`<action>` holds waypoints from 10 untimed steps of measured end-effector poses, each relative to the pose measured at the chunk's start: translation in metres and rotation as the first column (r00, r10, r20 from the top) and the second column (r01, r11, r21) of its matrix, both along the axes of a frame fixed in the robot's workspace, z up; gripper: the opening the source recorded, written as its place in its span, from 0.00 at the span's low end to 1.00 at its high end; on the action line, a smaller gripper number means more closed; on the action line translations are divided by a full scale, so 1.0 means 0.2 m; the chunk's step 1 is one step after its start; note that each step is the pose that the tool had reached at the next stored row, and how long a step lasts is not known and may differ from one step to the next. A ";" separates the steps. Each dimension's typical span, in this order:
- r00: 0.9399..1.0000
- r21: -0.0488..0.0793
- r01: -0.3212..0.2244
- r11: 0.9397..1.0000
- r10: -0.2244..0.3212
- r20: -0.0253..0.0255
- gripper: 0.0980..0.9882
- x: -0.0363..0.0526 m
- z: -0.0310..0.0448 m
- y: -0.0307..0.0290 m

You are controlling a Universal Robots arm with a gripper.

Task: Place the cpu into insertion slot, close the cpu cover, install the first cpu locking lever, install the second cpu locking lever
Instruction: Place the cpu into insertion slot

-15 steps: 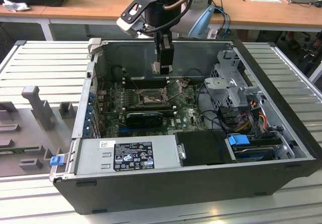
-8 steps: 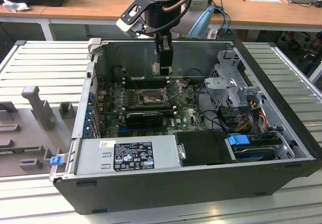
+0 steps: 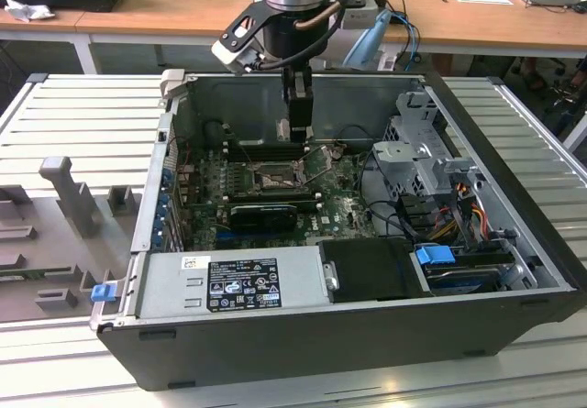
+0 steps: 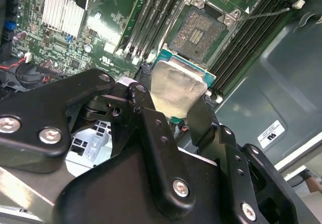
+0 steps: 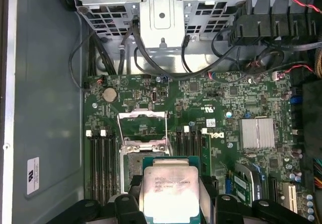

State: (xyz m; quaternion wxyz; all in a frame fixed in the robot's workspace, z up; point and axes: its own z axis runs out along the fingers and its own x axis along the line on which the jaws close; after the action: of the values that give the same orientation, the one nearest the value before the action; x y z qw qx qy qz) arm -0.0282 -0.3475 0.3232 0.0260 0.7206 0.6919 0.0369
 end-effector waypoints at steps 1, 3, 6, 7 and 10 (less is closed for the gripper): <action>1.000 0.000 -0.001 1.000 0.001 0.000 0.48 0.000 -0.008 0.000; 1.000 0.001 -0.004 1.000 0.004 0.000 0.48 -0.002 -0.018 0.000; 1.000 0.001 -0.004 1.000 0.004 0.000 0.48 -0.002 -0.026 0.000; 1.000 0.001 -0.004 1.000 0.004 0.000 0.48 -0.002 -0.030 0.000; 1.000 0.002 -0.004 1.000 0.004 -0.001 0.48 -0.002 -0.038 0.000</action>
State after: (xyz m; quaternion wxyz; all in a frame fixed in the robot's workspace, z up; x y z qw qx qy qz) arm -0.0287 -0.3475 0.3156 0.0251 0.7193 0.6932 0.0373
